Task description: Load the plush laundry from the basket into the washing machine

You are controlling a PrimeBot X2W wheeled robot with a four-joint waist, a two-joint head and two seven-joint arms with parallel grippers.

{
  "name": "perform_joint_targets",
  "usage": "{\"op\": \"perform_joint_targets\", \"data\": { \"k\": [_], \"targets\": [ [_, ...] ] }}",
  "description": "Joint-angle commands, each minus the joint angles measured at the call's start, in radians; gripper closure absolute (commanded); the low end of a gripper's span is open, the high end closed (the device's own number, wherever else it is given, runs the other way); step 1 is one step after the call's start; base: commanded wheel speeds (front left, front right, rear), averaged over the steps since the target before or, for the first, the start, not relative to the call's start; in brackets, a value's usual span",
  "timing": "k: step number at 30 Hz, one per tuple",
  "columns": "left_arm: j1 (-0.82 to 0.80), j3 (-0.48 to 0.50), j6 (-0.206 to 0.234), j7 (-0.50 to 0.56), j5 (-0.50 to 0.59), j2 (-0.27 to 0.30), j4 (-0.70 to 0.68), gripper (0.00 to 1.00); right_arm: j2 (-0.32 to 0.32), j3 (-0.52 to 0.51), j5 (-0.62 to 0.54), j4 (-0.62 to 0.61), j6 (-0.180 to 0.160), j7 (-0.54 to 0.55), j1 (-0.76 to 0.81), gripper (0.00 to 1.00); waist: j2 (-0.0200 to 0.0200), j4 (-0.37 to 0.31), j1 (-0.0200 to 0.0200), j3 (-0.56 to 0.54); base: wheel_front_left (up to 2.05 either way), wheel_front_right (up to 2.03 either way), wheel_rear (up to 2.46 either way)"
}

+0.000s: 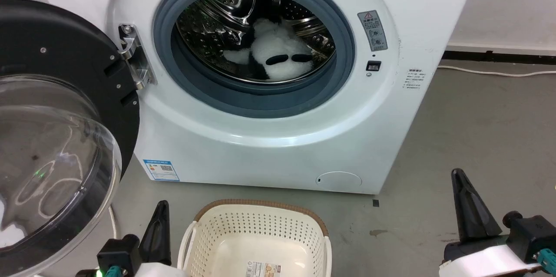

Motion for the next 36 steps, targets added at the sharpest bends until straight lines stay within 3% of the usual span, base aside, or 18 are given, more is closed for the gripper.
{"op": "perform_joint_targets", "data": {
  "k": [1,36],
  "targets": [
    [-0.019,0.003,0.006,0.005,0.010,-0.002,-0.008,1.00,0.001,0.001,-0.007,0.005,0.000,0.005,-0.014,1.00,0.0000,0.001,0.0000,-0.001,0.00,0.00,0.00],
    [-0.045,0.008,0.013,0.085,0.093,-0.007,-0.037,1.00,0.002,0.017,-0.051,0.038,-0.001,0.085,-0.032,1.00,0.0000,0.020,-0.0001,-0.018,0.00,0.00,0.00]
  ]
}}
